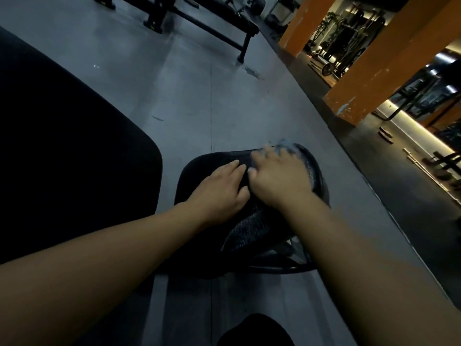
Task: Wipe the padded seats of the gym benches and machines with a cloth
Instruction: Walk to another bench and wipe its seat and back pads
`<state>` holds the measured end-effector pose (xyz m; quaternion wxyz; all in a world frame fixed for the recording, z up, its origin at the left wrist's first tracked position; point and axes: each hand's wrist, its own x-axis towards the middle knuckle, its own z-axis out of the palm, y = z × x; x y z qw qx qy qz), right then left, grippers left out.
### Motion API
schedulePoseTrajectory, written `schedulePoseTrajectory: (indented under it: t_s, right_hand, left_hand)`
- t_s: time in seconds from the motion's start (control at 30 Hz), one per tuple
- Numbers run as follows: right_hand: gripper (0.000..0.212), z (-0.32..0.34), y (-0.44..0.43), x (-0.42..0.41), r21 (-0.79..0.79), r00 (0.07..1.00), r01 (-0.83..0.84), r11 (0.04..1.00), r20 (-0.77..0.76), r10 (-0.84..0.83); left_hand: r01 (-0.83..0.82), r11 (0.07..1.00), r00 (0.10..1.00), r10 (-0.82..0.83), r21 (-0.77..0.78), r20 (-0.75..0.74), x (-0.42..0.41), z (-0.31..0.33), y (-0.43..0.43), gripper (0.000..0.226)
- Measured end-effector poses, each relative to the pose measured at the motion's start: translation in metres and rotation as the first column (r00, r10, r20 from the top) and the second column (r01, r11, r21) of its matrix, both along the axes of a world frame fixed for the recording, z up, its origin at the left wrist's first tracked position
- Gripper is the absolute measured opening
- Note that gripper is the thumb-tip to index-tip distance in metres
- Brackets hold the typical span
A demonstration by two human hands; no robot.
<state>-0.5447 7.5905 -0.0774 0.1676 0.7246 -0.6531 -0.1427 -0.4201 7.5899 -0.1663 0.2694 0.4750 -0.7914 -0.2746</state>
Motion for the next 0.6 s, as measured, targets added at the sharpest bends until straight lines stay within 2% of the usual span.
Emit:
schedulePoseTrajectory:
  t_s: [0.07, 0.17, 0.2, 0.23, 0.3, 0.33, 0.4, 0.47, 0.5, 0.57, 0.6]
  right_hand:
    - [0.053, -0.011, 0.038, -0.005, -0.007, 0.992, -0.123, 0.992, 0.015, 0.124]
    - [0.054, 0.003, 0.064, -0.039, -0.126, 0.984, -0.149, 0.981, 0.084, 0.16]
    - [0.05, 0.009, 0.052, -0.051, -0.174, 0.982, -0.106, 0.979, 0.136, 0.131]
    - [0.045, 0.016, 0.035, -0.059, -0.173, 0.963, -0.009, 0.985, 0.263, 0.055]
    - [0.041, 0.028, -0.005, -0.062, -0.078, 0.869, 0.16, 0.984, 0.484, -0.103]
    - [0.041, 0.031, -0.017, -0.056, -0.032, 0.852, 0.19, 0.981, 0.502, -0.148]
    - [0.041, 0.026, -0.021, -0.044, -0.019, 0.932, 0.147, 0.989, 0.338, -0.132]
    - [0.048, 0.019, 0.012, -0.038, -0.067, 0.993, -0.022, 0.998, 0.118, 0.029]
    - [0.051, 0.014, 0.032, -0.043, -0.102, 0.989, -0.11, 0.989, 0.089, 0.119]
    - [0.054, 0.011, 0.066, -0.061, -0.194, 0.949, -0.175, 0.965, 0.226, 0.218]
    - [0.052, 0.012, 0.071, -0.071, -0.214, 0.909, -0.114, 0.97, 0.371, 0.189]
  left_hand:
    - [-0.002, 0.999, 0.999, 0.003, -0.04, 0.034, 0.0, -0.004, 0.003, 0.062]
    - [-0.002, 0.999, 0.999, 0.004, -0.04, 0.045, 0.004, -0.003, 0.007, 0.062]
    - [0.006, 0.999, 0.999, -0.004, -0.041, 0.051, 0.004, 0.0, 0.01, 0.062]
    - [0.018, 0.999, 0.998, -0.015, -0.044, 0.058, 0.004, 0.003, 0.014, 0.061]
    - [0.026, 0.998, 0.998, -0.022, -0.056, 0.061, 0.002, 0.008, 0.024, 0.062]
    - [0.025, 0.998, 0.998, -0.021, -0.065, 0.064, 0.0, 0.009, 0.03, 0.063]
    - [0.022, 0.998, 0.998, -0.018, -0.066, 0.063, -0.007, 0.012, 0.039, 0.065]
    - [0.008, 0.999, 0.999, -0.006, -0.031, 0.04, -0.014, 0.014, 0.042, 0.064]
    - [-0.006, 1.0, 0.999, 0.007, -0.019, 0.038, -0.016, 0.016, 0.042, 0.063]
    - [-0.015, 1.0, 0.998, 0.016, -0.023, 0.053, -0.021, 0.024, 0.038, 0.061]
    - [-0.008, 1.0, 0.998, 0.01, -0.03, 0.057, -0.024, 0.029, 0.036, 0.06]
